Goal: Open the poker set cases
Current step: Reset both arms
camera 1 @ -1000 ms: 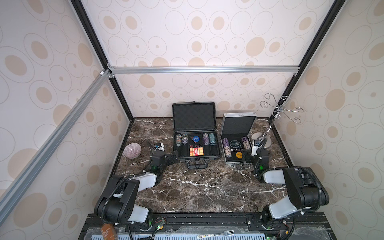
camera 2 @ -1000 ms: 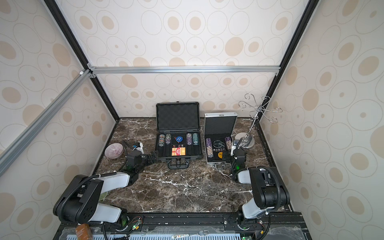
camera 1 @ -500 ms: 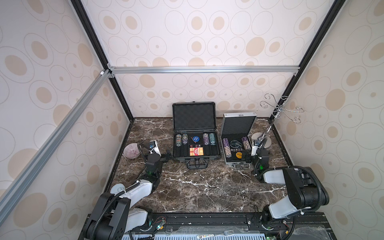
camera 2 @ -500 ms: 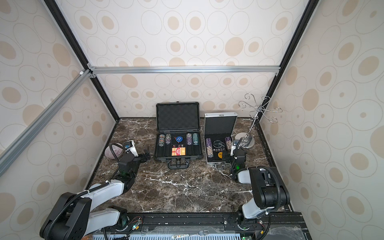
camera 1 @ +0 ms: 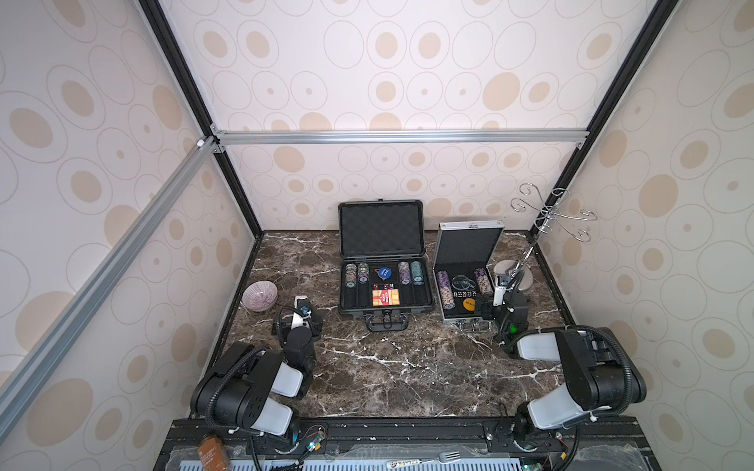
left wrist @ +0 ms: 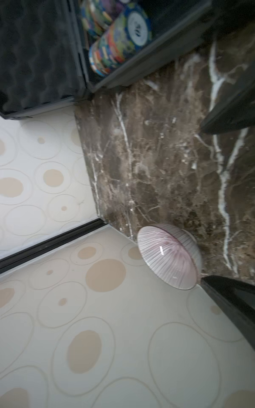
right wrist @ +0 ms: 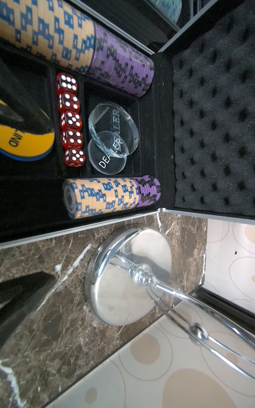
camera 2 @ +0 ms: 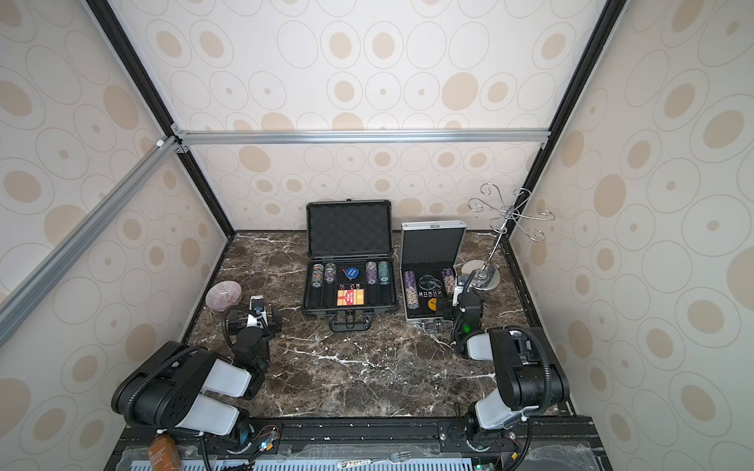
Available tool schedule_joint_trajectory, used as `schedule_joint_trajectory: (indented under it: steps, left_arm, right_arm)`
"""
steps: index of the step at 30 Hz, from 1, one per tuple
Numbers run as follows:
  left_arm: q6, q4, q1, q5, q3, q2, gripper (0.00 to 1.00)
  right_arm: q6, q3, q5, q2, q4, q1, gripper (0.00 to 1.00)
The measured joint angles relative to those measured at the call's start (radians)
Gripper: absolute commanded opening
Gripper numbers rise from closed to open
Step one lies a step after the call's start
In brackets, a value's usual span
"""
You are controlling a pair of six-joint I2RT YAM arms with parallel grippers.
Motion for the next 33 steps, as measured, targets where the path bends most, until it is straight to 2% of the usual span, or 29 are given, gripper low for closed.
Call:
schedule_joint_trajectory:
  steps: [3,7,12,17,24,33]
  left_arm:
    - [0.005,0.015,0.001,0.019,0.032,-0.028,1.0]
    - [-0.034,0.044,0.019,0.086,0.006,-0.063,1.0]
    - [-0.058,0.12,0.049,0.148,0.007,0.044,1.0]
    - [-0.09,0.175,0.125,0.293,-0.003,0.09,1.0]
    - [-0.14,0.064,0.21,0.464,0.086,0.108,1.0]
    - [-0.183,0.005,0.224,0.475,0.106,0.108,1.0]
  right_arm:
    - [0.0,0.0,0.0,0.0,0.0,0.0,1.0]
    - [0.0,0.0,0.0,0.0,0.0,0.0,1.0]
    - [0.0,0.0,0.0,0.0,0.0,0.0,1.0]
    - [0.0,0.0,0.0,0.0,0.0,0.0,1.0]
    - [0.0,0.0,0.0,0.0,0.0,0.0,1.0]
    - [0.0,0.0,0.0,0.0,0.0,0.0,1.0]
